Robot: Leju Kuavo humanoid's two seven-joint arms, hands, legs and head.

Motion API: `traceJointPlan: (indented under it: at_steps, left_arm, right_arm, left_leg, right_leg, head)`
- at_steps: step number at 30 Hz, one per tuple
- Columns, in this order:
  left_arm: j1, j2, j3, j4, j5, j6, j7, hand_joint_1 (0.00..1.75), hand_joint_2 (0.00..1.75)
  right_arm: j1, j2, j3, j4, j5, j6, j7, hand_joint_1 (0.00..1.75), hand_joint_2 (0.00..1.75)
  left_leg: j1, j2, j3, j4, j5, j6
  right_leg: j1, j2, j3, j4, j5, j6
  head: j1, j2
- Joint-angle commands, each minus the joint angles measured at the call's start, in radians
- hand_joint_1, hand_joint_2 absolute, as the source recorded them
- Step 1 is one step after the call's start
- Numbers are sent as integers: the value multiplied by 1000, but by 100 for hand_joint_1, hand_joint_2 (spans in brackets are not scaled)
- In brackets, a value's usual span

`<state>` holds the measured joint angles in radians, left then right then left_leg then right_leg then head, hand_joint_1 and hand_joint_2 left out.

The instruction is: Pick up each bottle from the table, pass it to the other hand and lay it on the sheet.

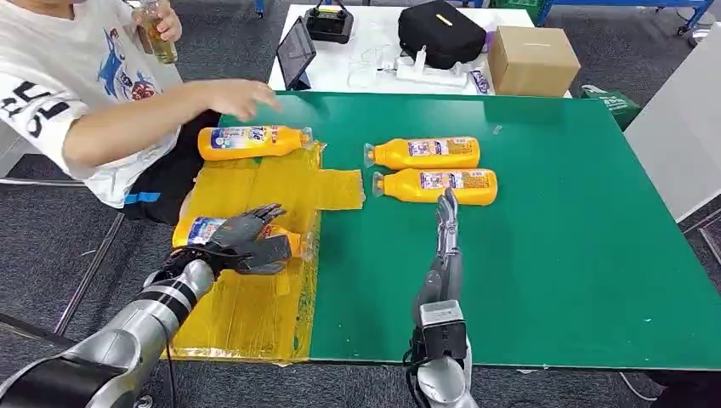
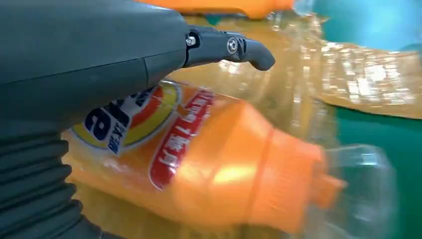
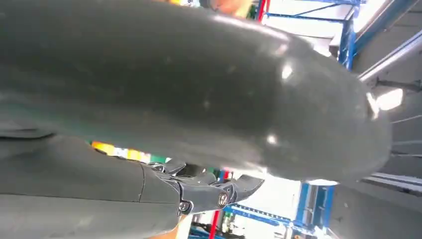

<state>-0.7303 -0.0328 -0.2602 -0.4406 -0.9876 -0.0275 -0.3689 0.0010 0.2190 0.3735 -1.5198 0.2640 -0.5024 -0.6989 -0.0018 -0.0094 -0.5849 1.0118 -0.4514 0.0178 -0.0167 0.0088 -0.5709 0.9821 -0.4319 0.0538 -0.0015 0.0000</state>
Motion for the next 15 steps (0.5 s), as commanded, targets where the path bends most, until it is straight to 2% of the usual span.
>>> traceJointPlan:
  at_steps: [1, 5, 7, 8, 11, 12, 14, 15]
  left_arm:
    - [42, 24, 40, 37, 124, -124, -96, 0, 0]
    - [91, -7, 158, -50, 323, -126, -160, 0, 0]
    - [141, -75, 263, -187, 467, 56, -167, 0, 0]
    - [159, -92, 258, -247, 470, 121, -161, 0, 0]
    - [173, -94, 240, -294, 478, 116, -126, 0, 0]
    - [201, -142, 340, -390, 544, 403, -291, 0, 0]
    - [221, -131, 316, -451, 556, 394, -253, 0, 0]
    - [231, -152, 362, -494, 636, 391, -266, 0, 0]
  right_arm:
    - [-58, -5, -27, 124, -24, 2, 1, 0, 0]
    - [-64, -2, -23, 156, -21, 4, 1, 0, 0]
    - [-56, 10, -32, 162, -2, 6, 1, 0, 0]
    - [-52, 14, -30, 157, 4, 7, 1, 0, 0]
    - [-50, 16, -29, 153, 7, 8, 1, 0, 0]
    - [-54, 16, -11, 159, 35, 14, 22, 0, 0]
    - [-57, 19, -2, 165, 41, 9, 27, 0, 0]
    - [-58, 18, 6, 169, 48, 8, 35, 0, 0]
  left_leg:
    - [2, 5, 4, -2, 0, -2]
    - [2, 6, 6, -3, 0, -1]
    - [2, 3, 6, -2, 0, -1]
    - [1, 1, 5, -1, 0, -1]
    - [1, 0, 3, 0, 0, -1]
    - [2, 0, 2, 1, 0, -1]
    - [1, -1, 0, 0, 0, -1]
    - [2, 1, 1, 1, -1, -1]
  right_leg:
    - [2, 3, 3, -3, 2, -3]
    - [2, 4, 5, -4, 3, -3]
    - [2, 2, 6, -3, 2, -2]
    - [2, 0, 5, -2, 1, -2]
    - [2, -2, 3, -1, 0, -1]
    - [2, -2, 2, -1, 0, -2]
    - [2, -2, 1, -1, 0, -1]
    - [3, -1, 1, -1, 0, -2]
  head:
    - [0, 0]
    - [0, 0]
    - [0, 0]
    - [0, 0]
    - [0, 0]
    - [0, 0]
    - [1, 0]
    - [0, 0]
